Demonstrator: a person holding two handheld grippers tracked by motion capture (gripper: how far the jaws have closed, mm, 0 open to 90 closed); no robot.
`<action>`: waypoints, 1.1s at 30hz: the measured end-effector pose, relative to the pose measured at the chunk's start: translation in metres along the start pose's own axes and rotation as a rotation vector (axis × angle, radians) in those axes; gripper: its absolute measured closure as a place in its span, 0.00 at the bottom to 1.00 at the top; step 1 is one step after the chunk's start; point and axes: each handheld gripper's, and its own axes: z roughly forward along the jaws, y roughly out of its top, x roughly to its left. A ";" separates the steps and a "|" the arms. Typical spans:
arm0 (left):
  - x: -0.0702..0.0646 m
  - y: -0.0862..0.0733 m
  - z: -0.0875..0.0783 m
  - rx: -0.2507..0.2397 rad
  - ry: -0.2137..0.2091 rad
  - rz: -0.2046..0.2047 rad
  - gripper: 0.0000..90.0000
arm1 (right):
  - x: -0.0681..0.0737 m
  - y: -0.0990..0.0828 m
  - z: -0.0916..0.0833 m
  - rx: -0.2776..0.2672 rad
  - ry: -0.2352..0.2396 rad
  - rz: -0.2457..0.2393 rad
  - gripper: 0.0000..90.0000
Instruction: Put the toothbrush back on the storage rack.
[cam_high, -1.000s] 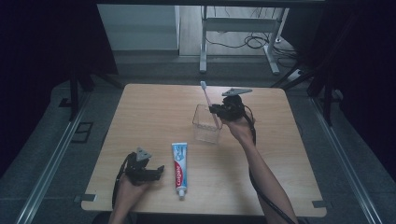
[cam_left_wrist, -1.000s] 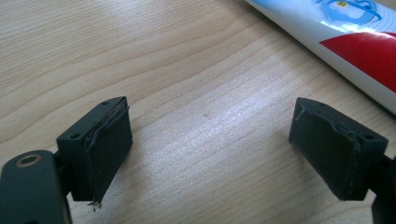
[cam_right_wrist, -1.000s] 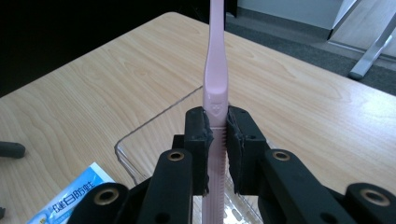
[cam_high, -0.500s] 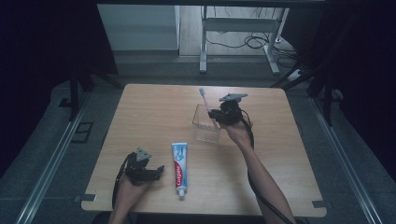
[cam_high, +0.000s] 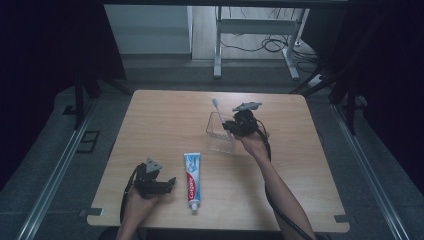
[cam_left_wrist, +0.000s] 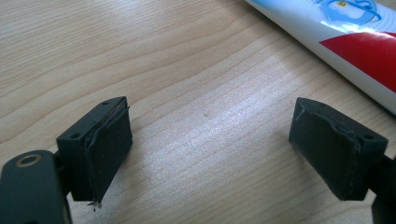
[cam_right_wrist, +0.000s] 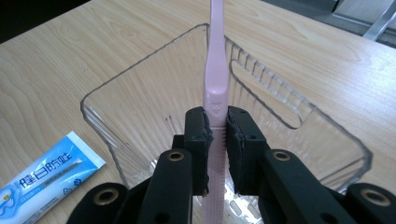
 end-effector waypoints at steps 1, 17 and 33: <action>0.000 0.000 0.000 0.000 0.000 0.000 0.15 | 0.000 0.000 0.001 0.004 0.001 -0.002 0.87; 0.000 0.000 0.000 0.000 -0.001 0.000 0.15 | 0.000 0.000 0.005 0.083 0.021 0.011 0.87; 0.000 0.000 0.000 0.000 -0.001 0.000 0.15 | -0.002 0.008 0.010 0.184 0.040 -0.002 0.87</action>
